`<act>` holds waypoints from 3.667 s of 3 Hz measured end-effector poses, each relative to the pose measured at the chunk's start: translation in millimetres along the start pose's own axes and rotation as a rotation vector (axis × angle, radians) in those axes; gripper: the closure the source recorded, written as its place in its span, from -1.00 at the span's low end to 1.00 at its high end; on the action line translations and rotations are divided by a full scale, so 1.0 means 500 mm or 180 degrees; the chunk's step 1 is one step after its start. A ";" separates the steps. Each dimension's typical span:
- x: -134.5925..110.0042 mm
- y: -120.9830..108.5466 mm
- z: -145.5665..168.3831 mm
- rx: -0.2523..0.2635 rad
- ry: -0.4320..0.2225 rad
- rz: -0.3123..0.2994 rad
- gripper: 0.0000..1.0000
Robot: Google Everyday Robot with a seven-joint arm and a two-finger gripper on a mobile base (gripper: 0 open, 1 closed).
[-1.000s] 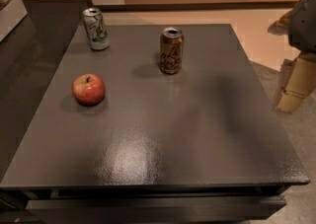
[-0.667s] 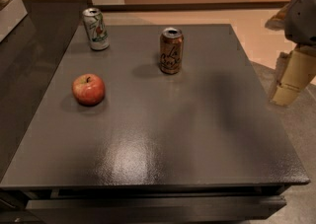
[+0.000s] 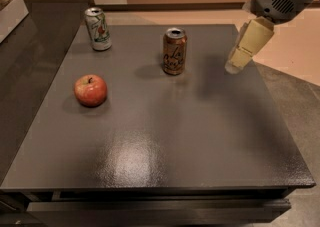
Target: Move orange can near apple
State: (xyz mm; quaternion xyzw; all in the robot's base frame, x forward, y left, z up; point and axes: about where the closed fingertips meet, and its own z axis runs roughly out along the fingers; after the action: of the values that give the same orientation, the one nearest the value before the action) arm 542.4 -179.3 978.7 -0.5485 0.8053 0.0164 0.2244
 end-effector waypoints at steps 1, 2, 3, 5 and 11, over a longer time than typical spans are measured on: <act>-0.063 -0.085 0.084 -0.0003 -0.0237 0.0220 -1.00; -0.128 -0.134 0.167 -0.0067 -0.0438 0.0310 -1.00; -0.178 -0.144 0.222 -0.0193 -0.0566 0.0295 -1.00; -0.219 -0.121 0.275 -0.0401 -0.0643 0.0140 -0.96; -0.360 0.016 0.193 -0.0721 -0.1138 -0.0796 1.00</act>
Offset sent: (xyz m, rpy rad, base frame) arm 0.1630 0.0881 -0.0546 0.2515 -0.0158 -0.0529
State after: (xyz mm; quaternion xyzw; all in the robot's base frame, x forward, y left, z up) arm 621.9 7.9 958.5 -0.6540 0.6717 0.1754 0.3007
